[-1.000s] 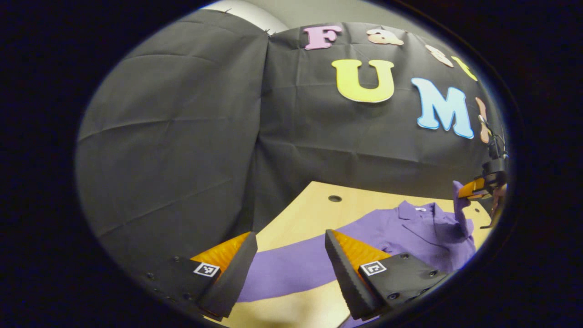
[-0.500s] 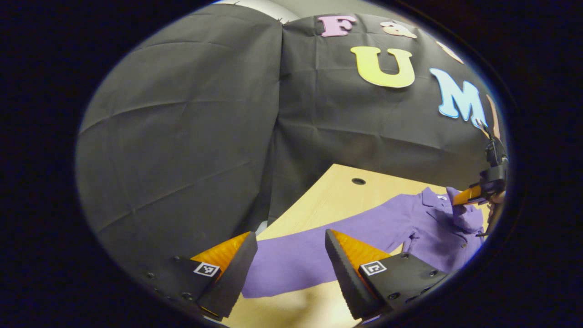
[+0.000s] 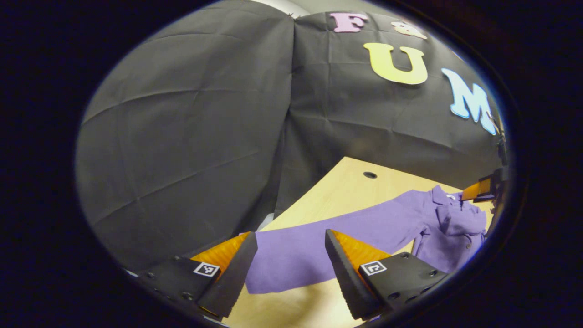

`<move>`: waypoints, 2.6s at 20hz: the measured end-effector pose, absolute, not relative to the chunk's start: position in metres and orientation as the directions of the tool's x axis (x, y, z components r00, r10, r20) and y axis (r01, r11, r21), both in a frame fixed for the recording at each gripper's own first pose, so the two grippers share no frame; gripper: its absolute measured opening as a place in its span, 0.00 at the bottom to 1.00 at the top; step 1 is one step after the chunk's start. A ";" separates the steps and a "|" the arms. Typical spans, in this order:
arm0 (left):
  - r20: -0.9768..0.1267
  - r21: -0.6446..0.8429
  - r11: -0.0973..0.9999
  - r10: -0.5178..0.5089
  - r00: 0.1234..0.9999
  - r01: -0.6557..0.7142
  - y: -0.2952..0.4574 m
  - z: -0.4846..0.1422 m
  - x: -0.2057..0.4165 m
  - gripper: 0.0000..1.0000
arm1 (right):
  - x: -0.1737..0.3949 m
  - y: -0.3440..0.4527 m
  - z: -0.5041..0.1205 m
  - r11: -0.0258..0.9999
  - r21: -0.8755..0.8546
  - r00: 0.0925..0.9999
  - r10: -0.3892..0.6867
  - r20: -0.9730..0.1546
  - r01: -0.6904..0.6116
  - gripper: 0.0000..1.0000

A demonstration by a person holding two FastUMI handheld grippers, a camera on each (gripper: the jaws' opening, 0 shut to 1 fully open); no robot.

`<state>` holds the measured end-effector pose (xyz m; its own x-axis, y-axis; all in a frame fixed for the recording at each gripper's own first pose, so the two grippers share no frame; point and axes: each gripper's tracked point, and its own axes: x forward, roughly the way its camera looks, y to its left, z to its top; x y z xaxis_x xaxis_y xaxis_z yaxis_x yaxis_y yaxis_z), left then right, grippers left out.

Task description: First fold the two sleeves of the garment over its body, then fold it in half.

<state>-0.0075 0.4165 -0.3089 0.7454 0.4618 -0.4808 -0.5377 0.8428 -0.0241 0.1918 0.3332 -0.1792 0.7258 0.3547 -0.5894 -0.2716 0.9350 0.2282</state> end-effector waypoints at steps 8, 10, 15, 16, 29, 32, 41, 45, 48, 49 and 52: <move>-0.668 -0.011 0.732 0.501 0.550 -0.681 0.444 -0.379 -0.039 0.95 | 0.162 0.342 -0.160 0.920 0.236 0.724 0.391 -0.569 -0.312 0.91; -0.681 -0.010 0.734 0.493 0.542 -0.679 0.443 -0.380 -0.040 0.98 | 0.154 0.344 -0.158 0.917 0.238 0.721 0.398 -0.567 -0.320 0.91; -0.695 0.049 0.751 0.500 0.517 -0.659 0.441 -0.382 -0.043 0.95 | 0.137 0.343 -0.148 0.910 0.253 0.723 0.415 -0.552 -0.329 0.91; -0.694 0.050 0.751 0.501 0.518 -0.659 0.441 -0.381 -0.042 0.95 | 0.135 0.342 -0.146 0.909 0.257 0.724 0.418 -0.549 -0.329 0.91; -0.681 0.036 0.788 0.469 0.562 -0.615 0.424 -0.380 -0.022 0.17 | 0.121 0.305 -0.152 0.923 0.285 0.739 0.379 -0.557 -0.259 0.91; -0.680 0.013 0.793 0.454 0.576 -0.609 0.423 -0.377 -0.020 0.07 | 0.123 0.291 -0.149 0.929 0.282 0.754 0.360 -0.549 -0.239 0.91; -0.572 -0.189 0.792 0.391 0.721 -0.580 0.381 -0.305 0.032 0.07 | 0.115 0.246 -0.137 0.937 0.290 0.794 0.324 -0.514 -0.195 0.91; -0.538 -0.244 0.806 0.350 0.767 -0.539 0.336 -0.279 0.062 0.07 | 0.113 0.218 -0.135 0.944 0.270 0.812 0.305 -0.498 -0.189 0.91; -0.525 -0.274 0.819 0.312 0.792 -0.504 0.296 -0.270 0.086 0.07 | 0.112 0.193 -0.135 0.951 0.251 0.823 0.288 -0.490 -0.183 0.91; -0.522 -0.280 0.824 0.301 0.798 -0.494 0.282 -0.268 0.093 0.07 | 0.112 0.184 -0.137 0.952 0.245 0.826 0.282 -0.488 -0.181 0.92; -0.501 -0.278 0.849 0.270 0.822 -0.448 0.242 -0.258 0.116 0.07 | 0.109 0.155 -0.140 0.956 0.238 0.830 0.271 -0.487 -0.172 0.91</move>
<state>0.1162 0.2425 -0.2575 0.8222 0.2701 -0.5010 -0.4485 0.8494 -0.2782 0.1086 0.1554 -0.1405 0.8302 0.2709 -0.4873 -0.1720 0.9558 0.2383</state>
